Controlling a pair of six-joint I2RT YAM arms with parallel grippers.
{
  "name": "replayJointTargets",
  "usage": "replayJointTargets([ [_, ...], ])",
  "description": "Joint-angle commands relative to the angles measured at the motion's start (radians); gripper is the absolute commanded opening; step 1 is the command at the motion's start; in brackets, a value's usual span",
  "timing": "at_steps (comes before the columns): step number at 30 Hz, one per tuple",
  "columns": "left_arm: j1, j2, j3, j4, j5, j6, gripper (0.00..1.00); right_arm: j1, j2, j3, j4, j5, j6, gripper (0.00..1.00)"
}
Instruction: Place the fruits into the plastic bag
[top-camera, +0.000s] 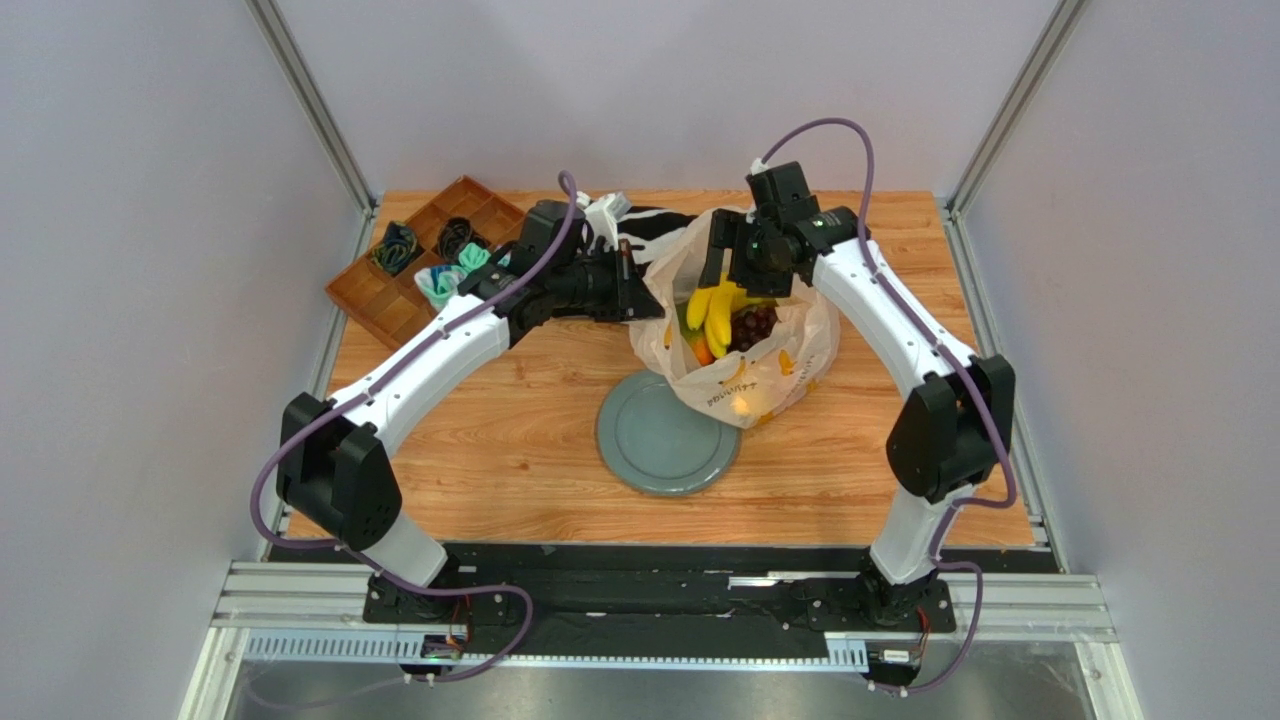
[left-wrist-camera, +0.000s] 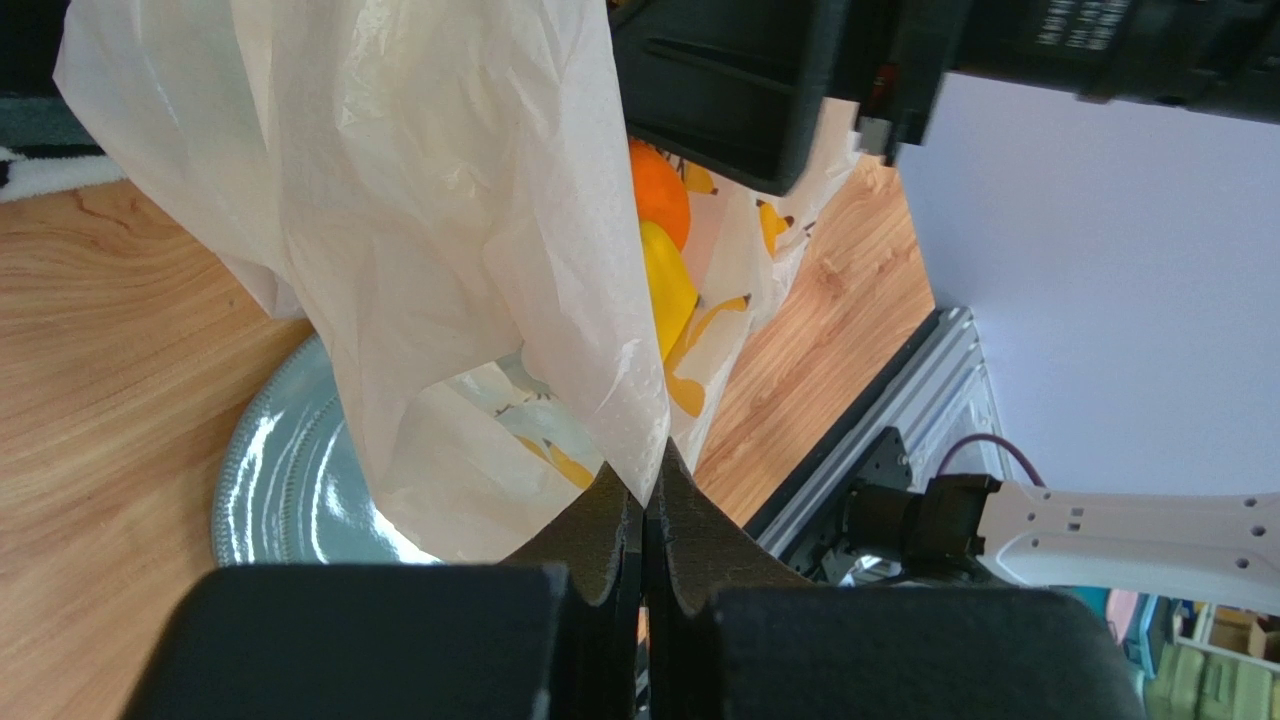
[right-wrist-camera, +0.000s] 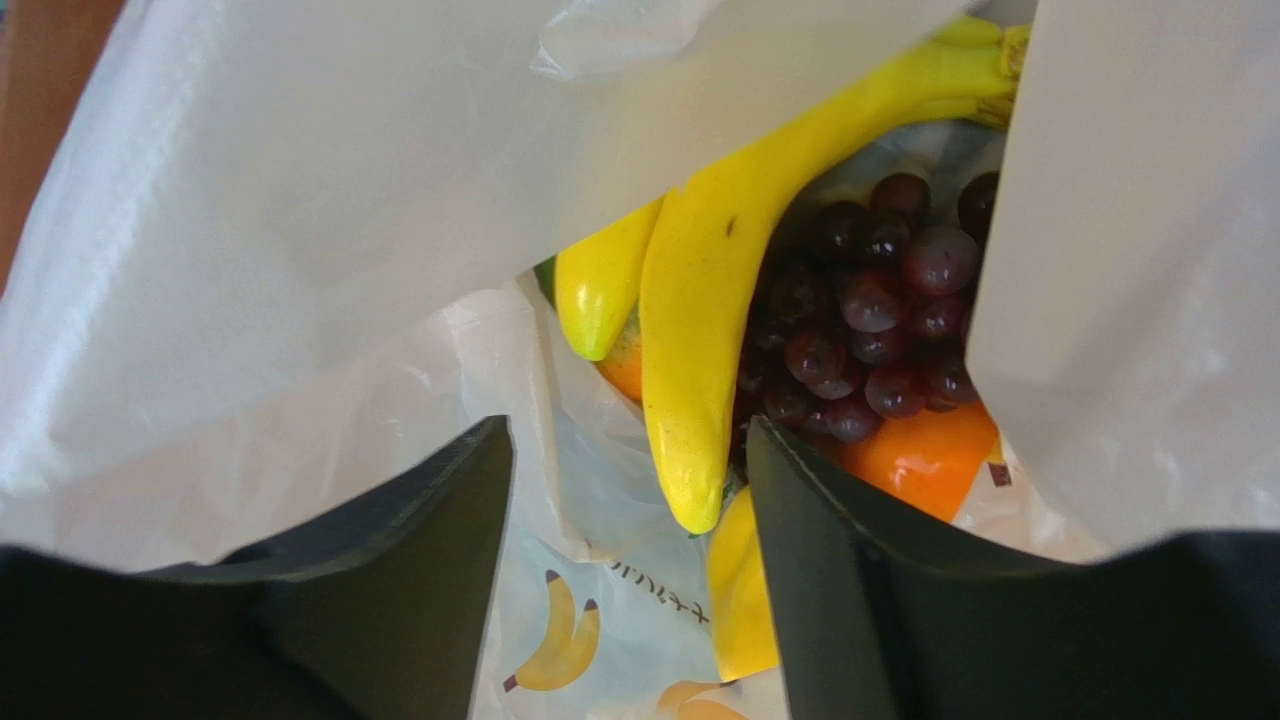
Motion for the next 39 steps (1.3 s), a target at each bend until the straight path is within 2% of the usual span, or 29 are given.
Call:
replayJointTargets([
  [1, -0.002, 0.007, 0.042, 0.024, 0.006, -0.005, 0.0, 0.009, -0.222, -0.012, 0.088, -0.064, -0.09, 0.81],
  [7, -0.002, 0.018, 0.045, 0.033, 0.011, -0.014, 0.0, 0.024, -0.333, -0.136, -0.005, 0.036, -0.176, 0.76],
  [9, -0.002, 0.019, 0.047, 0.033, 0.013, -0.014, 0.0, 0.035, -0.328, -0.16, -0.068, 0.129, -0.201, 0.72],
  [14, -0.002, 0.019, 0.05, 0.035, 0.02, -0.014, 0.0, 0.136, -0.298, -0.179, -0.114, 0.359, -0.27, 0.69],
  [19, -0.002, 0.009, 0.045, 0.036, 0.019, -0.015, 0.0, 0.207, -0.178, -0.125, -0.142, 0.53, -0.298, 0.67],
  [29, -0.002, -0.022, 0.013, 0.05, 0.016, -0.026, 0.0, 0.219, 0.064, -0.029, -0.105, 0.888, -0.38, 0.7],
  [39, -0.002, -0.033, 0.008, 0.047, 0.017, -0.025, 0.0, 0.184, 0.179, -0.055, -0.03, 1.056, -0.422, 0.71],
])
